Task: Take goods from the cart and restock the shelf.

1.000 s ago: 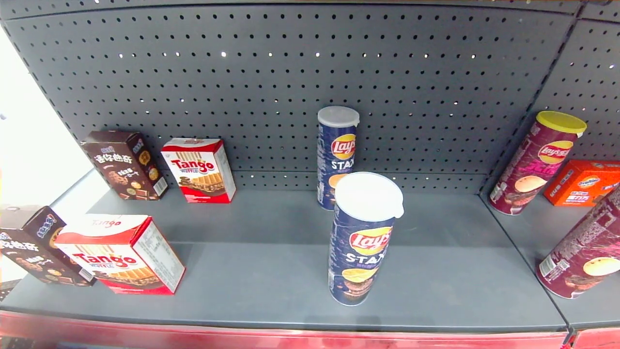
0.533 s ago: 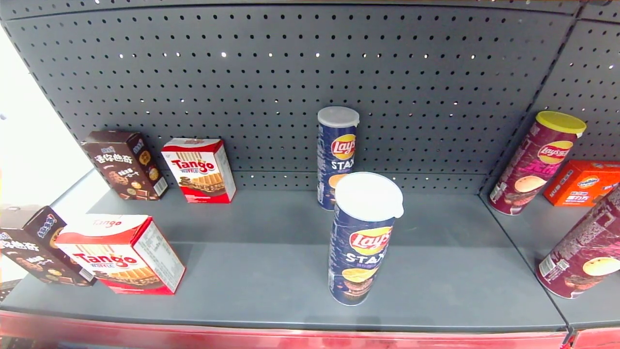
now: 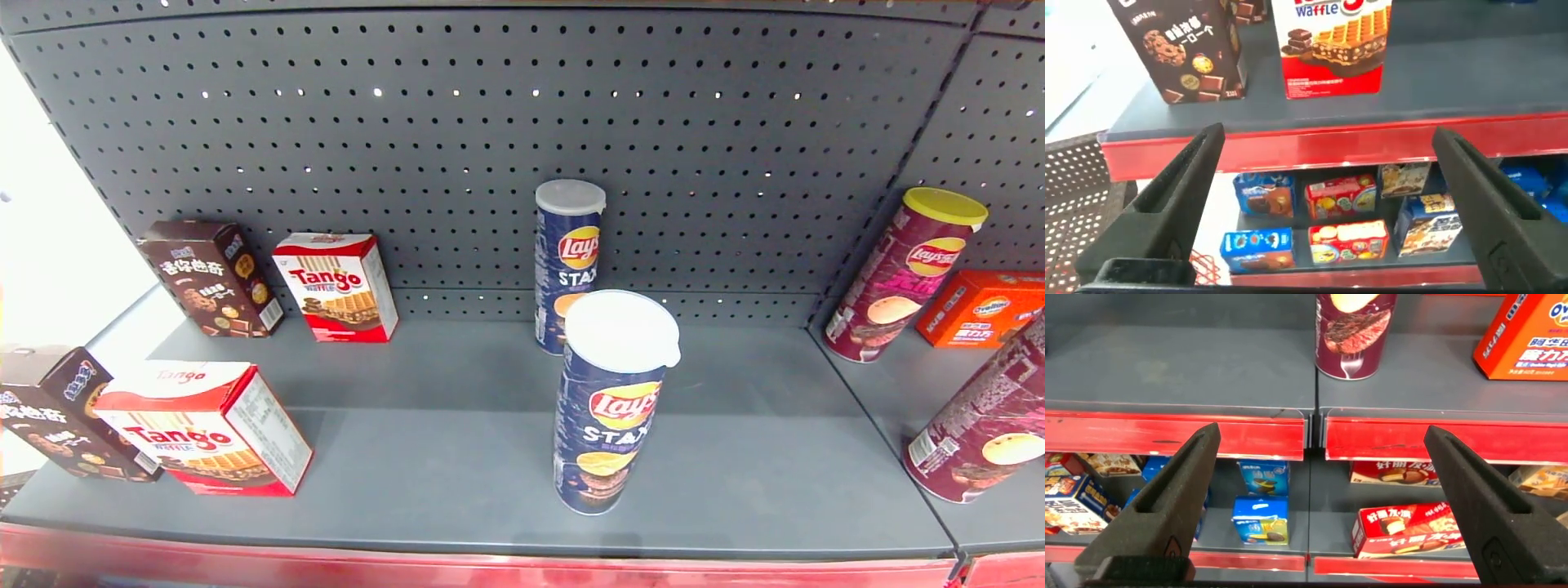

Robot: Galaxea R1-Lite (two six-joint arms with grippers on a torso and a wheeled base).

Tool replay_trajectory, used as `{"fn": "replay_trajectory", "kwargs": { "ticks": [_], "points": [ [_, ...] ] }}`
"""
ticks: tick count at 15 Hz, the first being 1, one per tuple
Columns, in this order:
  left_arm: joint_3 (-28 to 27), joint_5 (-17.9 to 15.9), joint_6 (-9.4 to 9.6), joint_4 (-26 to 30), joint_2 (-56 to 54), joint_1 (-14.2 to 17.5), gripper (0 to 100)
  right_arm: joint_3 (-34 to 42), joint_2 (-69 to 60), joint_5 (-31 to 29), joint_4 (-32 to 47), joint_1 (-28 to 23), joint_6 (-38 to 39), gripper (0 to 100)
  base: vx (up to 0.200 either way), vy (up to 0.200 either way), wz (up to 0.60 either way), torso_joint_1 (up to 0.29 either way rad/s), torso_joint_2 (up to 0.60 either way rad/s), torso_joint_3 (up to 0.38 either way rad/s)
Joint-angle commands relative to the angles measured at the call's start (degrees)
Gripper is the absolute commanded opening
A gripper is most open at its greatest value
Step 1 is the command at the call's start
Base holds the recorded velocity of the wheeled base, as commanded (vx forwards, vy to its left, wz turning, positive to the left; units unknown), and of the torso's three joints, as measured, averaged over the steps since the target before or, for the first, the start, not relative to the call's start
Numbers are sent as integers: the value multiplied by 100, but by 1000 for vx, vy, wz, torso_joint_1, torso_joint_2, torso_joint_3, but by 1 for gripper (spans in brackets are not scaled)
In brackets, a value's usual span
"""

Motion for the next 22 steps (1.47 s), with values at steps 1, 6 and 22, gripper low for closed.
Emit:
{"fn": "replay_trajectory", "kwargs": {
  "ticks": [1,6,22],
  "points": [
    [0,-13,-84,-2,-3,1,100,1,-2,0,0,4,-1,100,0,0,0,0,0,0],
    [-9,892,-462,341,-11,1,100,1,-2,0,0,4,-1,100,0,0,0,0,0,0],
    [-18,655,-418,341,-3,-16,100,-3207,3988,1573,-493,804,-660,100,0,0,0,0,0,0]
  ]
}}
